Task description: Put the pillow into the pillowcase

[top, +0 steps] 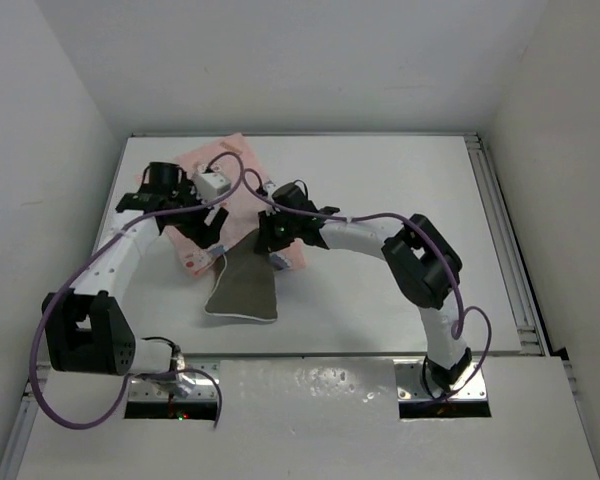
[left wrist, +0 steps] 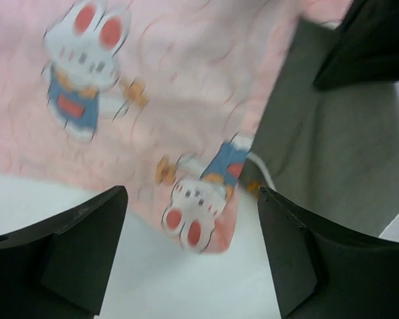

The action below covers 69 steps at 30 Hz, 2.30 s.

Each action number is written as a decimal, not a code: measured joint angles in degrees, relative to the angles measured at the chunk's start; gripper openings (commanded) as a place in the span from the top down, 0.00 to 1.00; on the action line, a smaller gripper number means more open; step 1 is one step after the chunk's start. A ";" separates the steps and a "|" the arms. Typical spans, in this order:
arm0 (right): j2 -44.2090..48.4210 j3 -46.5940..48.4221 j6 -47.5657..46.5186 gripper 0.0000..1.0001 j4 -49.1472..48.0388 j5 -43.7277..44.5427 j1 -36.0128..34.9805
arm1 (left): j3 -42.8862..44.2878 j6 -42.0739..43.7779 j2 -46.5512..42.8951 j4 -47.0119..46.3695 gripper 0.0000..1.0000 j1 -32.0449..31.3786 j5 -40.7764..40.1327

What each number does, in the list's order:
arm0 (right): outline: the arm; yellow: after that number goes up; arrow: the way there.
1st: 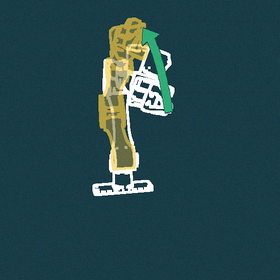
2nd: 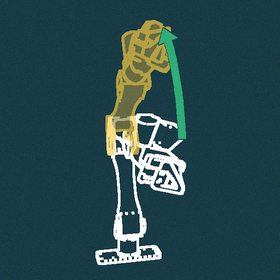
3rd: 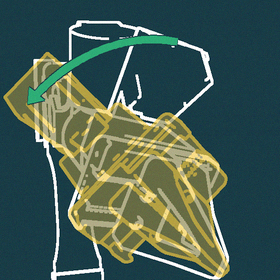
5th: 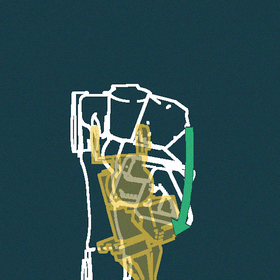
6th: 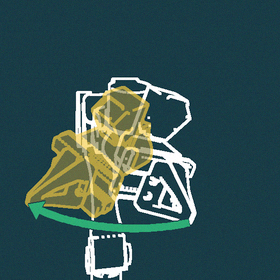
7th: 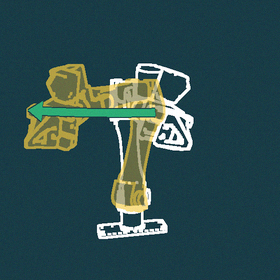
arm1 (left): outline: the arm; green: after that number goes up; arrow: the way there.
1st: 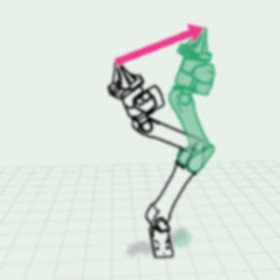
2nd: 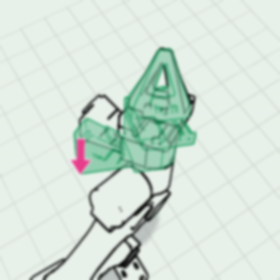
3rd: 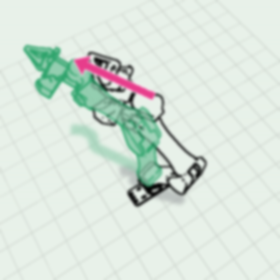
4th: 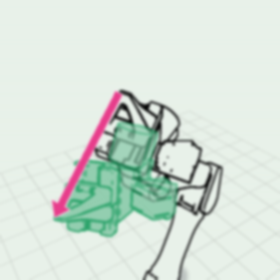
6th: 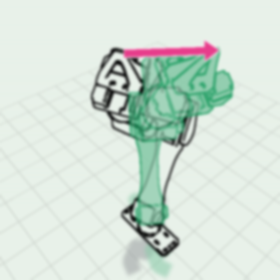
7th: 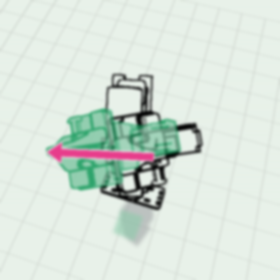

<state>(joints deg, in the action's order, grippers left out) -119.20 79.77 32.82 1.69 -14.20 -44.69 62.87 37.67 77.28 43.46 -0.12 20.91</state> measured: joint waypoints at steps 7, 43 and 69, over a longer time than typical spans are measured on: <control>4.00 -2.01 -5.01 0.89 1.55 -5.55 3.32 | 0.22 -3.26 9.81 -3.78 0.26 -11.41 -2.86; 12.15 -27.43 1.01 1.00 -21.44 10.75 -4.24 | 1.38 -9.81 17.03 -14.62 0.97 -20.20 -10.91; 17.77 -27.85 -3.65 1.00 -21.62 9.46 -0.48 | 4.66 -9.40 14.88 -9.88 0.76 -20.74 -16.98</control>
<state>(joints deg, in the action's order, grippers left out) -101.43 51.92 29.17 -19.92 -4.73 -45.17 67.53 28.27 92.16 33.58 -20.86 3.92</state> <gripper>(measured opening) 0.146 0.269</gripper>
